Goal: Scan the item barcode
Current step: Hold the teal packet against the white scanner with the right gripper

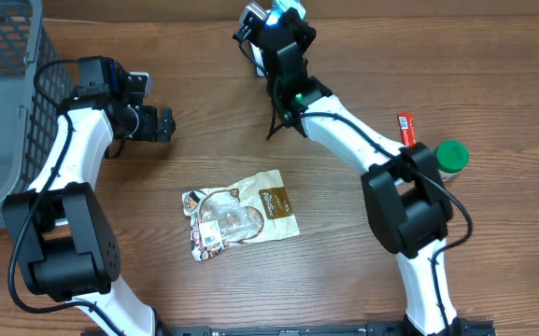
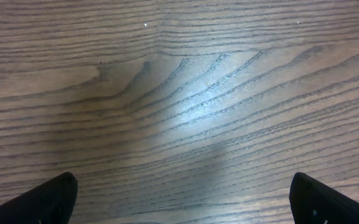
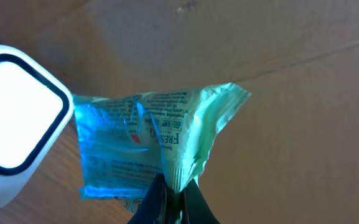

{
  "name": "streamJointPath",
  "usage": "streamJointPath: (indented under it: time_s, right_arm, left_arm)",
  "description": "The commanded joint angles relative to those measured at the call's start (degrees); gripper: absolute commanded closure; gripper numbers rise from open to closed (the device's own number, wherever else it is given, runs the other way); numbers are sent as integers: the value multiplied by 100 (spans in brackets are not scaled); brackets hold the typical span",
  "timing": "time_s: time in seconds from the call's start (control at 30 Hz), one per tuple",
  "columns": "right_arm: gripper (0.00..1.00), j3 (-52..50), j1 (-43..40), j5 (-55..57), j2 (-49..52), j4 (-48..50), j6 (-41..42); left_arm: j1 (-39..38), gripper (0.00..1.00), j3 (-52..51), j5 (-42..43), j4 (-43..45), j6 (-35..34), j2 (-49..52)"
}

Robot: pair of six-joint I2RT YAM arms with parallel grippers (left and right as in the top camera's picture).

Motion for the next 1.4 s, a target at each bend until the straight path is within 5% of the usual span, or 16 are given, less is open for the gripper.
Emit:
streamJointPath:
  time_s: [0.0,0.7,1.1,1.37]
  right_arm:
    - [96,98,68,313,195,345,-146]
    - [96,98,146,-376,962,1742,-741]
    - [96,98,199,-463,1113,1541,-699]
    - [96,98,284,-437,1113,564,-330]
  left_arm:
    - [-42,0,125,22,4,44,-192]
    - [-42,0,125,22,4,44,-192]
    - [-42,0,125,22,4,44,-192]
    - [-42,0,125,22,4,44,-192]
